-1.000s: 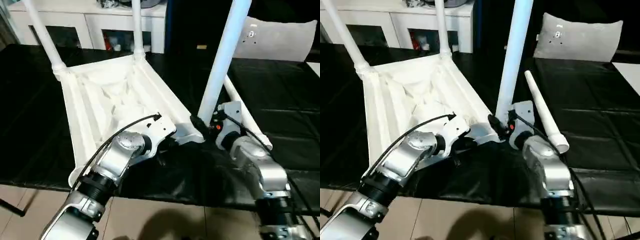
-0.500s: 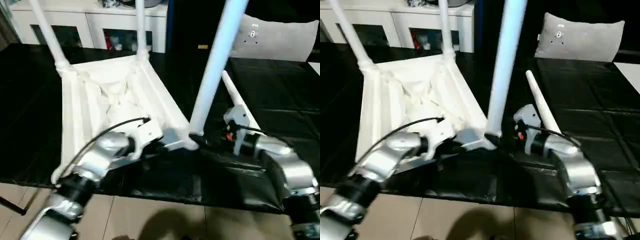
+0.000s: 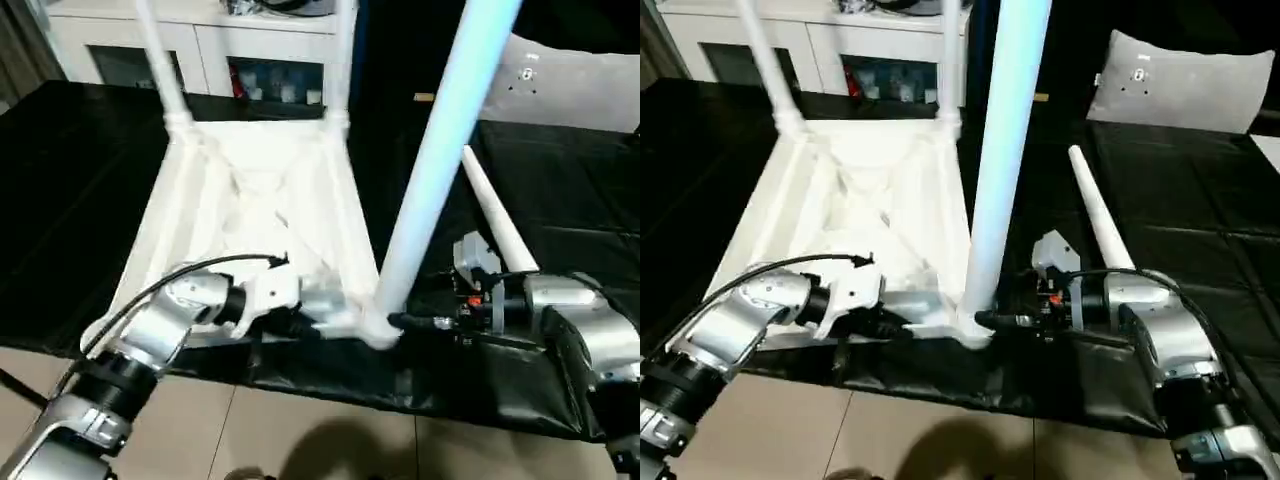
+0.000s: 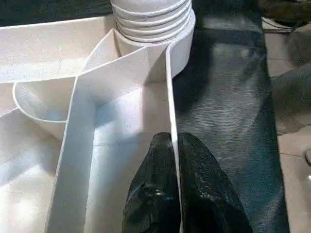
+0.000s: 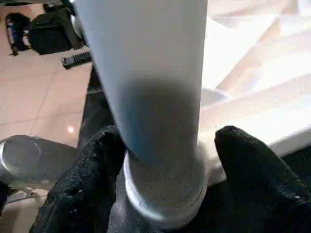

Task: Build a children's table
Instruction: Rotate leg to tighten

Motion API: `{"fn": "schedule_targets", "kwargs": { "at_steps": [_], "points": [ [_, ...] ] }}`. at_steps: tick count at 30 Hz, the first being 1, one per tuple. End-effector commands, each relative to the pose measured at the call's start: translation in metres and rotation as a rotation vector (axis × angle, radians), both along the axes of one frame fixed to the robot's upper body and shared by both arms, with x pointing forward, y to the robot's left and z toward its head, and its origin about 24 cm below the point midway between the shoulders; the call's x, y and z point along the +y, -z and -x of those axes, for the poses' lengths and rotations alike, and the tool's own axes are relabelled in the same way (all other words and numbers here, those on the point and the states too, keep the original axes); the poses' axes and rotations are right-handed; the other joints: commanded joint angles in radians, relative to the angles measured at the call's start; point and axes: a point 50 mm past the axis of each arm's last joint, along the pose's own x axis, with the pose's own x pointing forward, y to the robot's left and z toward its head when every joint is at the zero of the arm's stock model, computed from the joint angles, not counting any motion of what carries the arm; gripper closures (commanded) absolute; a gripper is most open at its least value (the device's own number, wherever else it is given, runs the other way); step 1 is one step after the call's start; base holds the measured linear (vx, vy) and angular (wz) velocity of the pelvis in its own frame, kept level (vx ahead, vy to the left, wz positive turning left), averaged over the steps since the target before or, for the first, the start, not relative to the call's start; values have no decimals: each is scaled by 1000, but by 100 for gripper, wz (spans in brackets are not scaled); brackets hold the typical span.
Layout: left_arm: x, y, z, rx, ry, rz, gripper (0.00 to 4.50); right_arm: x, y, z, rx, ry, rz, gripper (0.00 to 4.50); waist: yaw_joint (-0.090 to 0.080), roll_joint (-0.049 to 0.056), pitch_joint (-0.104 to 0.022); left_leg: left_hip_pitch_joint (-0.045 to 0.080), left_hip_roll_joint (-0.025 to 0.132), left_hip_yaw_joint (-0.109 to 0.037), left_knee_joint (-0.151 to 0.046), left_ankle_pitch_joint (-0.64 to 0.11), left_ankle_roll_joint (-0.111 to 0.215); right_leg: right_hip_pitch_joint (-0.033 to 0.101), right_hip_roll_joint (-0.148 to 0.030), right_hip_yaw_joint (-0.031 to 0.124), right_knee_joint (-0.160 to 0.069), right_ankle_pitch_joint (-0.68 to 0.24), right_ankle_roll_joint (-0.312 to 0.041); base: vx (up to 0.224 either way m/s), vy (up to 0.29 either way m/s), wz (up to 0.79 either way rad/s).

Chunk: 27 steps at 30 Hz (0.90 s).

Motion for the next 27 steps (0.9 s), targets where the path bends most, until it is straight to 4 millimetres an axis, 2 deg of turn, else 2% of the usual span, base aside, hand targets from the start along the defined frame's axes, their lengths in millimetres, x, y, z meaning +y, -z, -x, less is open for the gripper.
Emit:
{"fn": "schedule_targets", "kwargs": {
  "at_steps": [1,2,3,5,6,10,11,12,17,21,22,23,24,26,27],
  "points": [
    [-10,-8,3,-28,106,2,450,4,-2,-1,3,-40,-20,164,0,-4,-68,-2,82,-25,-72,-100,81,63,-82,67,-58,-196,-242,0,0,0],
    [-9,-7,3,-27,109,-1,450,5,-2,0,8,-50,-23,164,0,-9,-68,-2,82,-25,-73,-96,82,64,-82,68,-59,-196,-240,0,0,0],
    [-8,-7,3,-28,109,-4,450,6,-2,1,15,-63,-28,174,2,-7,-69,-2,82,-26,-73,-92,82,64,-82,67,-57,-195,-241,0,0,0],
    [-7,-7,3,-26,110,-7,450,8,0,1,22,-82,-34,195,2,-15,-69,-3,83,-25,-73,-83,87,63,-83,67,-57,-200,-236,0,0,0],
    [-6,-7,3,-25,110,-7,450,9,1,2,29,-90,-36,202,3,-11,-68,-4,82,-26,-73,-82,87,63,-83,67,-57,-207,-234,0,0,0],
    [-3,-6,4,-15,83,3,450,12,4,5,61,-115,-51,236,6,-15,-67,-3,82,-25,-73,-82,82,61,-83,68,-58,-228,-224,0,0,0],
    [-3,-6,4,-14,80,3,450,12,5,5,62,-116,-52,236,6,-15,-67,-3,83,-25,-73,-81,81,62,-84,68,-58,-228,-224,0,0,0],
    [-3,-6,3,-14,73,8,450,12,5,6,65,-116,-54,246,6,-19,-67,-3,82,-25,-73,-79,81,61,-84,68,-58,-228,-223,0,0,0],
    [-6,-8,0,-3,-10,62,450,18,8,12,100,-75,-111,252,8,-16,-68,-3,82,-25,-73,-72,81,61,-84,68,-58,-220,-223,0,0,0],
    [-19,-11,-12,-24,-152,114,450,36,8,19,123,17,-133,252,9,-14,-61,1,81,-27,-80,-107,53,58,-82,69,-73,-309,-182,0,0,0],
    [-23,-12,-16,-31,-202,115,450,41,10,17,108,69,-123,252,7,-12,-59,2,77,-28,-81,-137,41,58,-84,66,-81,-367,-164,0,0,0],
    [-23,-12,-16,-31,-202,115,450,41,10,17,108,69,-123,252,7,-12,-59,2,77,-28,-81,-137,41,58,-84,66,-81,-367,-164,0,0,0],
    [-28,-12,-19,-29,-242,130,450,45,12,14,101,136,-115,252,0,-13,-59,2,73,-29,-82,-157,25,58,-85,65,-89,-432,-135,0,0,0],
    [-42,-13,-28,-23,-368,176,450,59,14,1,84,337,-121,252,-14,-14,-56,-5,69,-31,-83,-159,12,58,-82,60,-96,-471,-112,0,0,0],
    [-50,-14,-32,-20,-419,194,450,65,15,-5,86,435,-122,253,-23,-5,-56,-3,64,-34,-83,-168,-5,56,-80,55,-100,-497,-96,0,0,0]
  ]
}}
